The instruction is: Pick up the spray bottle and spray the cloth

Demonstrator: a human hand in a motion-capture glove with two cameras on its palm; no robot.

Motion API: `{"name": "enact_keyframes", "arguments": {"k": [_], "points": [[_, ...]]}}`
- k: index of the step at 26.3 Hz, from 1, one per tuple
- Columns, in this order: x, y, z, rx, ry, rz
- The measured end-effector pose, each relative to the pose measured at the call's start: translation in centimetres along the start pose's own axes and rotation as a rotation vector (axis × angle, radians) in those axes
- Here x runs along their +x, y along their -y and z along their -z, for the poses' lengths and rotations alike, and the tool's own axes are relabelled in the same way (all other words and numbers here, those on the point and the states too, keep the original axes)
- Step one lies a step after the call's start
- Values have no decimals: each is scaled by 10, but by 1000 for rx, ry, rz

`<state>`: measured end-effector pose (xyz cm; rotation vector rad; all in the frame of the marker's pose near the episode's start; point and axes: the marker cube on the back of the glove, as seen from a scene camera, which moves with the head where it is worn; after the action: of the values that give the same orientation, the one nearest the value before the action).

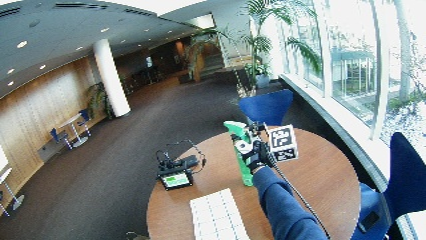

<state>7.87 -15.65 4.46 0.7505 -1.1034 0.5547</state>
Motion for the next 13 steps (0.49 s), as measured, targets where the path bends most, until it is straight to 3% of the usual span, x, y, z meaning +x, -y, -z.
{"name": "enact_keyframes", "arguments": {"k": [5,9,13], "points": [[-18,3,33,24,29,71],[-74,13,130,83,-20,219],[-130,-10,205,76,-124,339]]}}
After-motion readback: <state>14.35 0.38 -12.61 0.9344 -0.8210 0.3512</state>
